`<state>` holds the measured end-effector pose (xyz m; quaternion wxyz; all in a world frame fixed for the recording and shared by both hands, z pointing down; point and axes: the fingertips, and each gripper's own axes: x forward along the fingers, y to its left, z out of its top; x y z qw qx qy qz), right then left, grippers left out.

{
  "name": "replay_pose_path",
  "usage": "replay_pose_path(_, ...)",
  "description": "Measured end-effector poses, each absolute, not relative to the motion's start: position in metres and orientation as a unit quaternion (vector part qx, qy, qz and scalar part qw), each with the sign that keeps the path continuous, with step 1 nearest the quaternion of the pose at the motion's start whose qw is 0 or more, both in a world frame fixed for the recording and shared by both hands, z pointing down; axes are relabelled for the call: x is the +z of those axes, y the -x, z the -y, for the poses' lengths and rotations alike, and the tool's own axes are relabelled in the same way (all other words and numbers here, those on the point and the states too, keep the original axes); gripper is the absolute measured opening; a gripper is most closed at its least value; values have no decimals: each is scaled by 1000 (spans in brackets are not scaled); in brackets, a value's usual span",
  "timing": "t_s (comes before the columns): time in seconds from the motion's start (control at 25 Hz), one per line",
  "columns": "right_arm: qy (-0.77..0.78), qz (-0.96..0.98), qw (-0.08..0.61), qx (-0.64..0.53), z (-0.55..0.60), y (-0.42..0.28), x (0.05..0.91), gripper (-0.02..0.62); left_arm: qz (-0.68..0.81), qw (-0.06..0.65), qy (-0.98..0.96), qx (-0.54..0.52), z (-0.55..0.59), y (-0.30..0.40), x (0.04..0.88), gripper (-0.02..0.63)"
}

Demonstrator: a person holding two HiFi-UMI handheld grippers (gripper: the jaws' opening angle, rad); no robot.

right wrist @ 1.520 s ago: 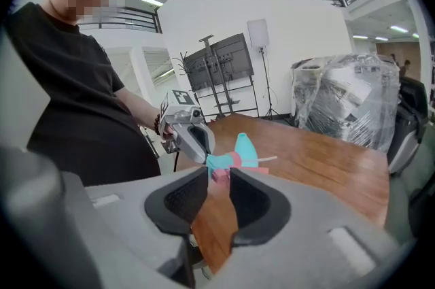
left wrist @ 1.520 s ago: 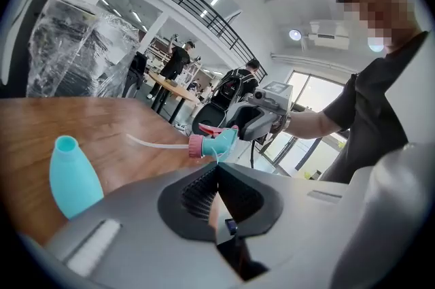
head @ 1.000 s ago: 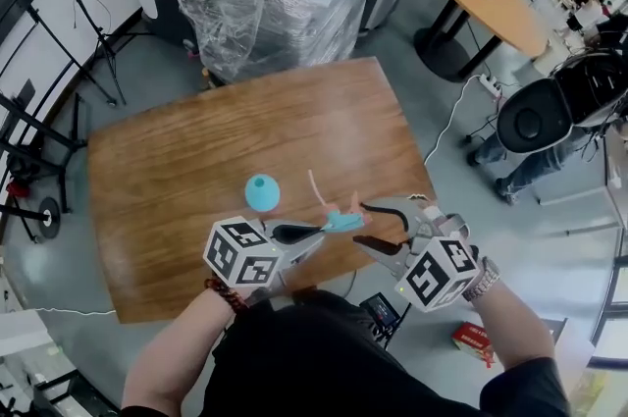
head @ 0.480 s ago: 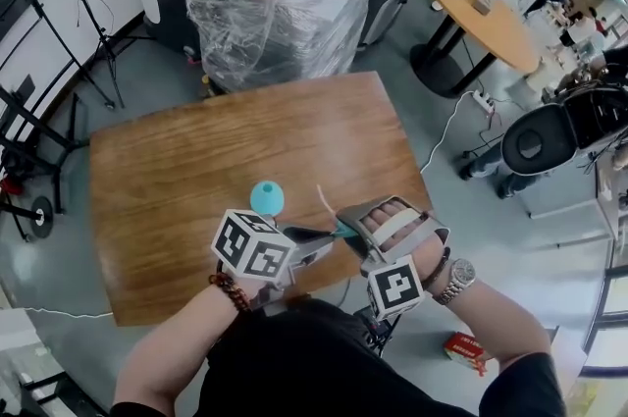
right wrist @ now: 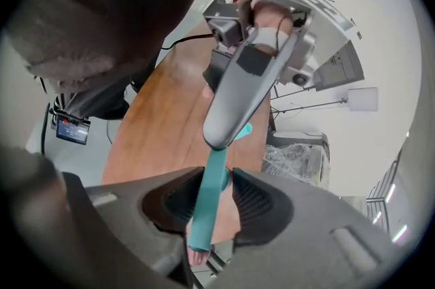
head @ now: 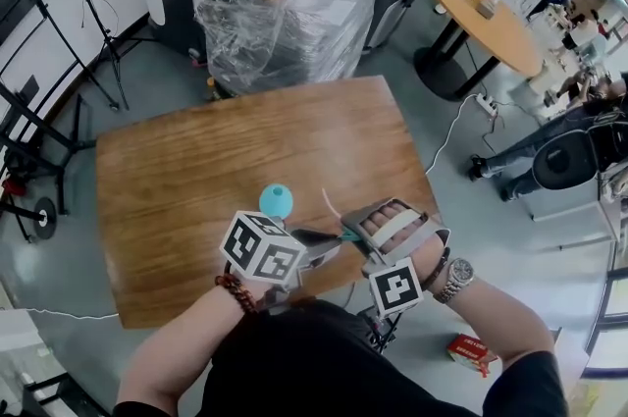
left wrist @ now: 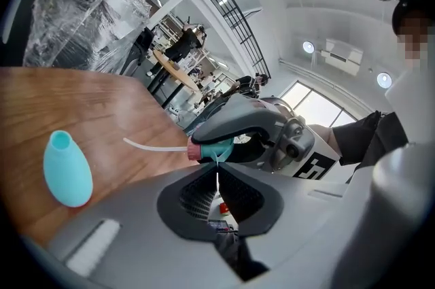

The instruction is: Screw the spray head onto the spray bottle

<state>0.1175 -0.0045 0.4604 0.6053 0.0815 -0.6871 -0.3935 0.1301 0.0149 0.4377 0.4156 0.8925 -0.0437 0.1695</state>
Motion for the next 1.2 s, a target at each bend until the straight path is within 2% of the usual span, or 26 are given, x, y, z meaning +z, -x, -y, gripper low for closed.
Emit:
replay_pose_path(0.08, -83, 691, 605, -386, 6, -119, 460, 117, 50, 405, -897, 168, -12, -130, 436, 26)
replay_pose_path(0.2, -77, 691, 619, -364, 7, -129, 464, 117, 61, 380, -907, 171, -8, -125, 434, 115)
replay_pose_path(0.28, -79, 698, 621, -348, 9, -135, 466, 117, 72, 351, -917, 178, -7, -118, 433, 148)
replay_pose_path(0.64, -117, 766, 595, -214, 20, -146, 452, 117, 193, 164, -937, 242, 25, -62, 460, 179)
replay_pose_path(0.8, -137, 789, 576, -166, 25, -146, 443, 117, 246, 114, -925, 267, 40, -38, 482, 196)
replay_pose_path(1.2, -165, 834, 520, -77, 35, -133, 401, 117, 306, 96, -897, 303, 73, -21, 546, 426)
